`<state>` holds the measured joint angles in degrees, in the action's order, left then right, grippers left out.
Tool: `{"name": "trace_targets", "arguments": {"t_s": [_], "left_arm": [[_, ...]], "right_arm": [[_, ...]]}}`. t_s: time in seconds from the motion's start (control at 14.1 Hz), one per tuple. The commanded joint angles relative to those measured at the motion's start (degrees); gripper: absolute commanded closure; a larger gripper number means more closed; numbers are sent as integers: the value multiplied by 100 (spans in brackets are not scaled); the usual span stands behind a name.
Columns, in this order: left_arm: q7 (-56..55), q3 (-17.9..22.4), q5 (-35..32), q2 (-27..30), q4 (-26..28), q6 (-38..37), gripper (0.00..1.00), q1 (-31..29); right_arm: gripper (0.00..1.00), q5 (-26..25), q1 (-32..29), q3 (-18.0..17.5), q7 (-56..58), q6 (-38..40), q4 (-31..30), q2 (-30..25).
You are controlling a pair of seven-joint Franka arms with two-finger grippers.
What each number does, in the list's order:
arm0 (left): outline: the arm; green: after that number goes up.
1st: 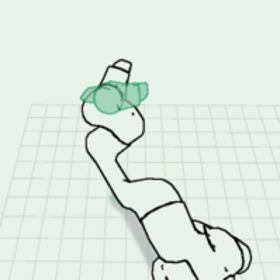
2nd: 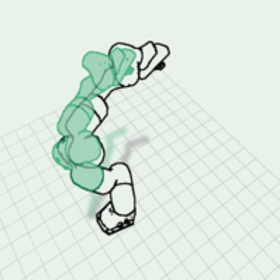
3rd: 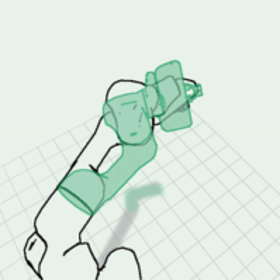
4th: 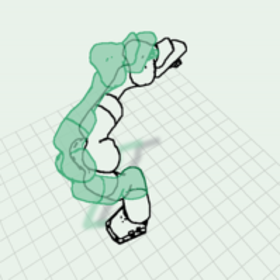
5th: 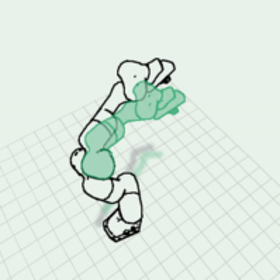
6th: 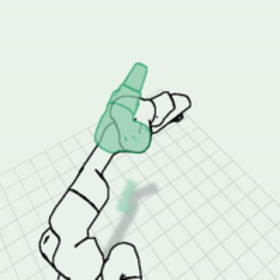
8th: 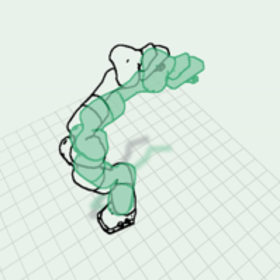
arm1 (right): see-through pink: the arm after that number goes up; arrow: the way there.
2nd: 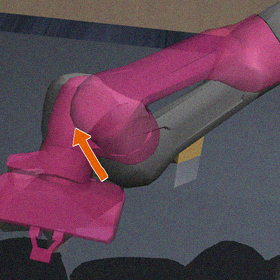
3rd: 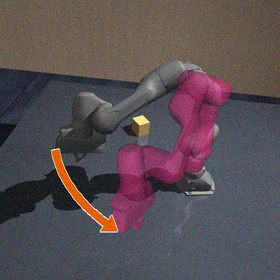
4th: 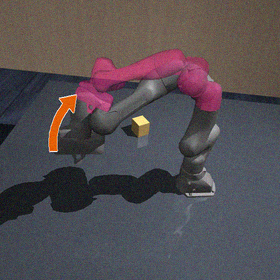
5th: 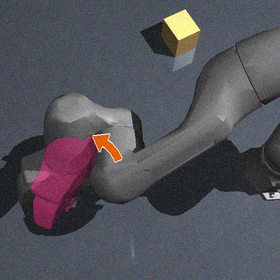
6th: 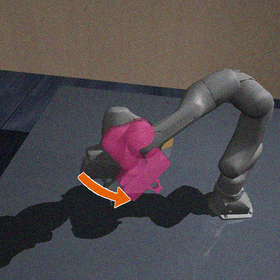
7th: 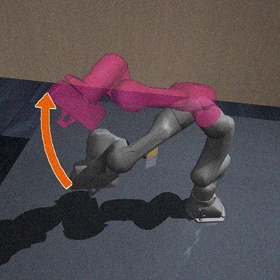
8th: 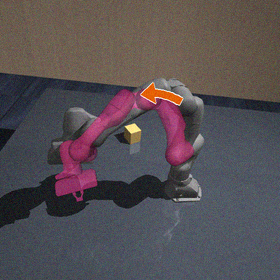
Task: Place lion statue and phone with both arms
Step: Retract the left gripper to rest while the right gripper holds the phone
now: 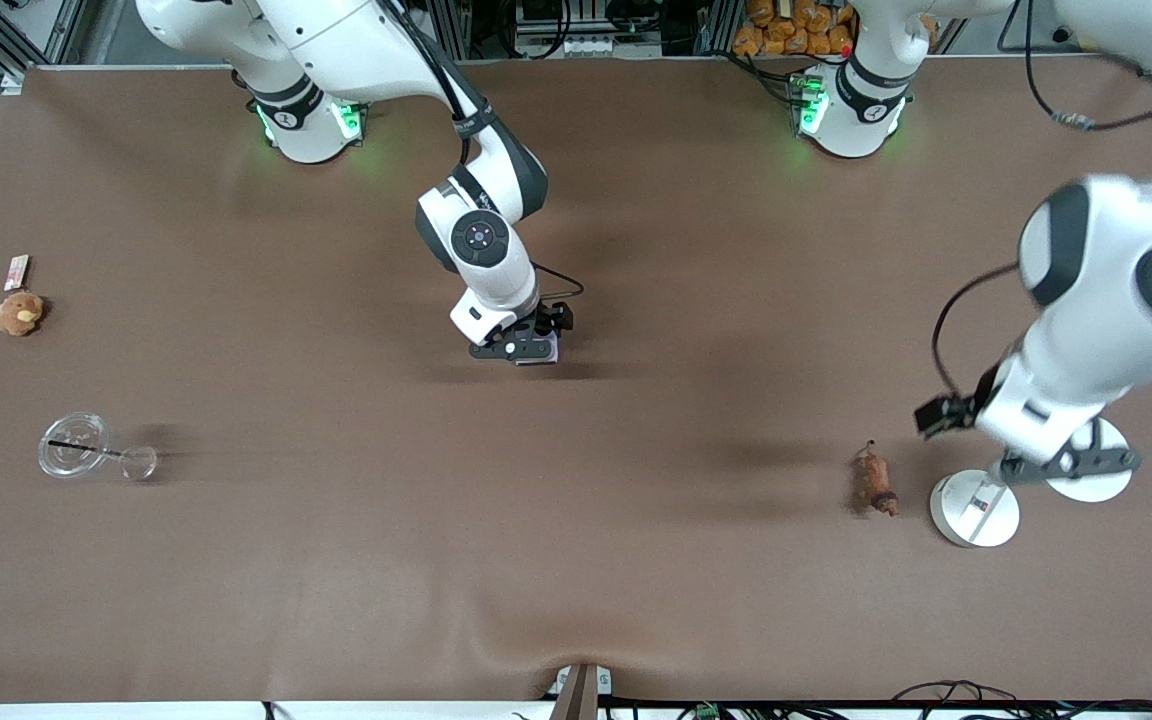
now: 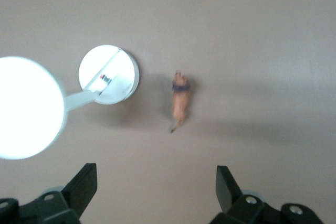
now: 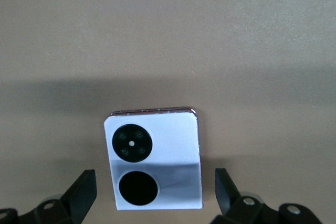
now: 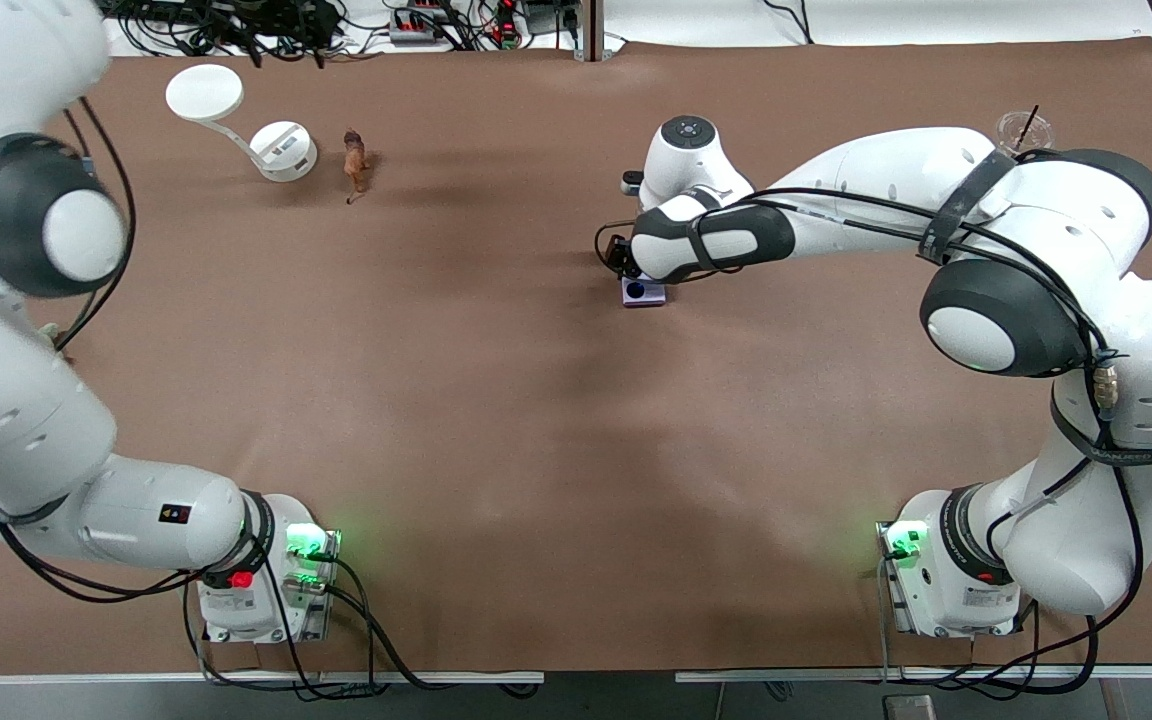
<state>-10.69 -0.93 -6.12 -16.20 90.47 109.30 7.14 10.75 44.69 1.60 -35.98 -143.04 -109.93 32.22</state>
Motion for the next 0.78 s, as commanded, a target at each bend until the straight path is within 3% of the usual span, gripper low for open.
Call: {"name": "trace_targets", "arguments": {"t_s": [0.0, 0.28, 0.71], "left_arm": [[1038, -74, 120, 792, 559, -617, 0, -318], [1544, -39, 129, 1250, 481, -1401, 0, -433], [1544, -21, 259, 1566, -223, -2535, 0, -520]], "right_arm": [[0, -125, -13, -19, 29, -93, -28, 21], [0, -125, 13, -19, 29, -251, -28, 109], [0, -125, 40, -19, 29, -470, -90, 179]]}}
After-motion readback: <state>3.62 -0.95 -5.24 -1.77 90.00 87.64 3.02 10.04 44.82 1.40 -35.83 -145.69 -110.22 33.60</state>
